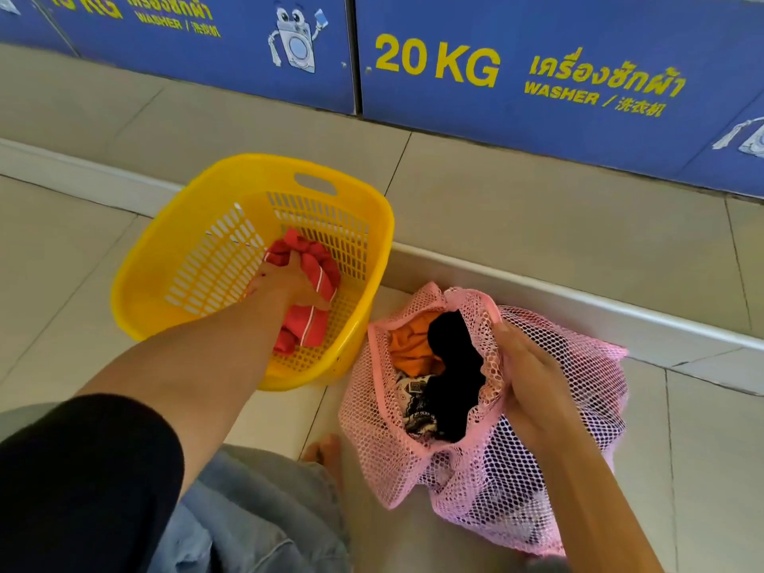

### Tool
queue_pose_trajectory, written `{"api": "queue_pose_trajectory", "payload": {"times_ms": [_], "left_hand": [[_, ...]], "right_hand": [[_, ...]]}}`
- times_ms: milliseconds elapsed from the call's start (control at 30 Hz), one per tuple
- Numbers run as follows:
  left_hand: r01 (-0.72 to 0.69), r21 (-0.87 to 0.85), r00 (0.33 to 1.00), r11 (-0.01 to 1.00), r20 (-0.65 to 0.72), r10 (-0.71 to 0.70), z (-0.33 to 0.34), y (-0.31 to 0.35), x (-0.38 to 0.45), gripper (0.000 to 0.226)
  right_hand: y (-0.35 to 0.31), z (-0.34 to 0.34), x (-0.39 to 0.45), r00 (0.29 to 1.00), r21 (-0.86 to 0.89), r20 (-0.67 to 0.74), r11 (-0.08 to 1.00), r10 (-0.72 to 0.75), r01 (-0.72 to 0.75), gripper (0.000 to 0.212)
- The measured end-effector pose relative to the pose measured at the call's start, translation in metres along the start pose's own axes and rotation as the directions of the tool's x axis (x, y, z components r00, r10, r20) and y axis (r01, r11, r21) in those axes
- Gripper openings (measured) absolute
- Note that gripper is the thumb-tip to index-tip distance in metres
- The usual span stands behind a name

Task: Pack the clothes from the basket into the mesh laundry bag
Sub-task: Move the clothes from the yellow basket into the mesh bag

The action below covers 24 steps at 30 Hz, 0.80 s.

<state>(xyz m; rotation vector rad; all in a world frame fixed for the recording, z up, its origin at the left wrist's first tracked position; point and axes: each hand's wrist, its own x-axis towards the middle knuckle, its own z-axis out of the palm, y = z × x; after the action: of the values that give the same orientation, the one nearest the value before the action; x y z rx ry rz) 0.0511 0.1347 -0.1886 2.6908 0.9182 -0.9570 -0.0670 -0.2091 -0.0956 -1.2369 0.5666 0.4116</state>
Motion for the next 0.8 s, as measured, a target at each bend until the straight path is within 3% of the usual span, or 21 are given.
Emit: {"api": "queue_pose_trajectory", "payload": {"times_ms": [233,333,433,800], "left_hand": [[-0.033,0.266,0.999,0.963,0.019,0.029,0.020,0.013,0.015,0.108],[-0.027,0.306,0.999,0.952,-0.036,0.040,0.024,0.010,0.025,0.090],[-0.097,0.380,0.982,0.920,-0.113,0.151,0.012,0.006,0.019,0.069],[-0.273,0.126,0.928,0.954,-0.225,0.295,-0.083,-0.016,-0.071,0.054]], "right_hand": [[0.006,0.001,0.011,0.999,-0.001,-0.002,0.999,0.038,-0.038,0.030],[0.007,-0.005,0.013,0.999,0.006,-0.020,0.999,0.041,-0.041,0.030],[0.005,-0.009,0.010,0.999,0.022,-0.034,0.999,0.029,-0.028,0.030],[-0.002,-0.016,-0.016,0.998,0.040,-0.049,0.998,-0.050,0.052,0.027]]}}
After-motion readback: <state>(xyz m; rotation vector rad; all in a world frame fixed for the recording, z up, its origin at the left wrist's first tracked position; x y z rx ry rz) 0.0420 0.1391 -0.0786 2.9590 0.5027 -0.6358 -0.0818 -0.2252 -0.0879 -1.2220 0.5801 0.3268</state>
